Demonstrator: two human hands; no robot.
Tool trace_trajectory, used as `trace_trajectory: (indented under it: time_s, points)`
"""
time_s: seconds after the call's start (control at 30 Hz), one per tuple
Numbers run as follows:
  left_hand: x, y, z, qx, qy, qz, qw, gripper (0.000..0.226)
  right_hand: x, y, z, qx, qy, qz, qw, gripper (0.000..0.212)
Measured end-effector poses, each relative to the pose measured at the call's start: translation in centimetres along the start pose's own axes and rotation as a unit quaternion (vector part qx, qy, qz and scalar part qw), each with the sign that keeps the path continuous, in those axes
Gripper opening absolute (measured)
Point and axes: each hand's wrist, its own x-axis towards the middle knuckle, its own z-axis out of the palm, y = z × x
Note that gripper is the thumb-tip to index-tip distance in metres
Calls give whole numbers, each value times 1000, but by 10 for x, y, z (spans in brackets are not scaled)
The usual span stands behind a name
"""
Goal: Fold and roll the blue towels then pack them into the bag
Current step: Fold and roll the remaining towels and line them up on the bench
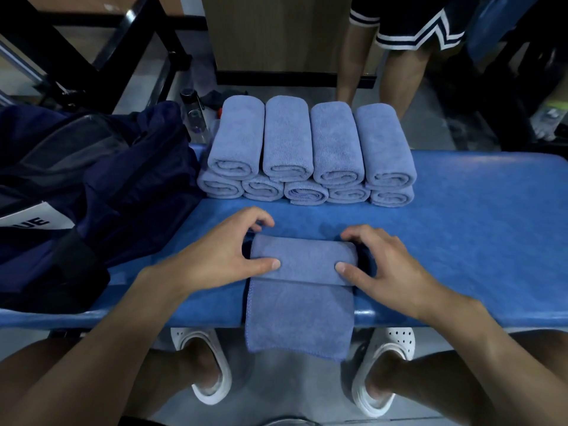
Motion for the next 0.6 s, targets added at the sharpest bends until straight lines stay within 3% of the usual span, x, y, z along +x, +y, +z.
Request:
trace_trajectory:
  time_s: [0.1,0.27,0.4,0.5,0.6]
  points:
    - [2,-5,0,76,-41,-7,996,84,-1,0,-4,-8,-28,12,1000,60]
    - [2,-6,-2,82,-63,-2,995,60,1,0,-5,-19,-67,19,997,71]
    - [1,-6,-3,21,-65,-32,997,49,4,2,-4,42,-59,13,997,42]
    - [3,-3,-2,-15,-18,-36,999,49,8,3,-3,73,-1,16,997,40]
    - [7,6,4,-22,72,-10,997,43,17,3,1,10,86,-14,996,44]
